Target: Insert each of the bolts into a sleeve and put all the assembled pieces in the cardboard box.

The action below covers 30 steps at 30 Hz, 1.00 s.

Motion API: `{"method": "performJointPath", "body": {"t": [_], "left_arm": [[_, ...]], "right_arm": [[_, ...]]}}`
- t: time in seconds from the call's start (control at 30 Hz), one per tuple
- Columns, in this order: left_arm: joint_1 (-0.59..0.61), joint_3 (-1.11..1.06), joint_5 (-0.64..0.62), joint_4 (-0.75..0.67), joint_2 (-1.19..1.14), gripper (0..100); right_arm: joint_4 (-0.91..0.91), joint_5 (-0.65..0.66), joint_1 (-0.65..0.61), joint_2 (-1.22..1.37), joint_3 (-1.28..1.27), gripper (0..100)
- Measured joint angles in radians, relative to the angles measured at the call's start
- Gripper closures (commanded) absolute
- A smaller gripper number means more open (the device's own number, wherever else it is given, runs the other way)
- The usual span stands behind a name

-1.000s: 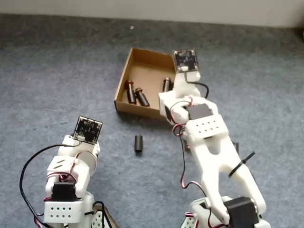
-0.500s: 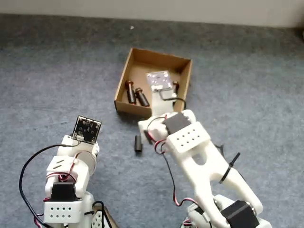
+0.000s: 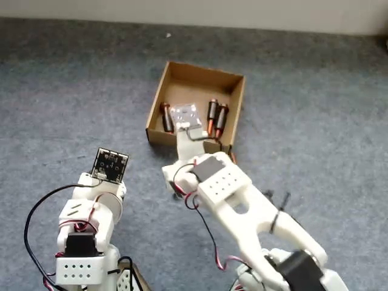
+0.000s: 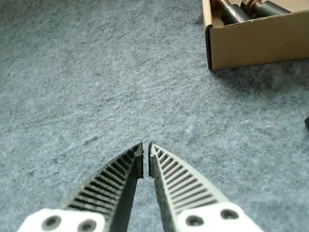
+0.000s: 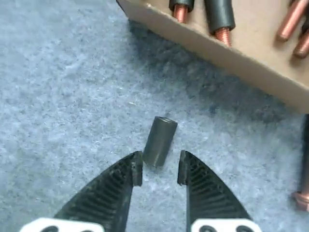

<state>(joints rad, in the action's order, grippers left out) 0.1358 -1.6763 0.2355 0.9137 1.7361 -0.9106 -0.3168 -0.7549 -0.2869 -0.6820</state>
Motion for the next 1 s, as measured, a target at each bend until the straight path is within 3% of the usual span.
{"method": "performJointPath", "body": {"t": [0.73,0.87,1.0], "left_arm": [[0.0,0.0,0.0,0.0,0.0,95],[0.0,0.0,0.0,0.0,0.0,95],[0.0,0.0,0.0,0.0,0.0,95]], "right_arm": [[0.101,0.0,-0.052,0.35,0.098,88.5],[0.101,0.0,-0.051,0.351,0.1,98.6],[0.101,0.028,-0.048,0.353,0.1,99.3]]}}
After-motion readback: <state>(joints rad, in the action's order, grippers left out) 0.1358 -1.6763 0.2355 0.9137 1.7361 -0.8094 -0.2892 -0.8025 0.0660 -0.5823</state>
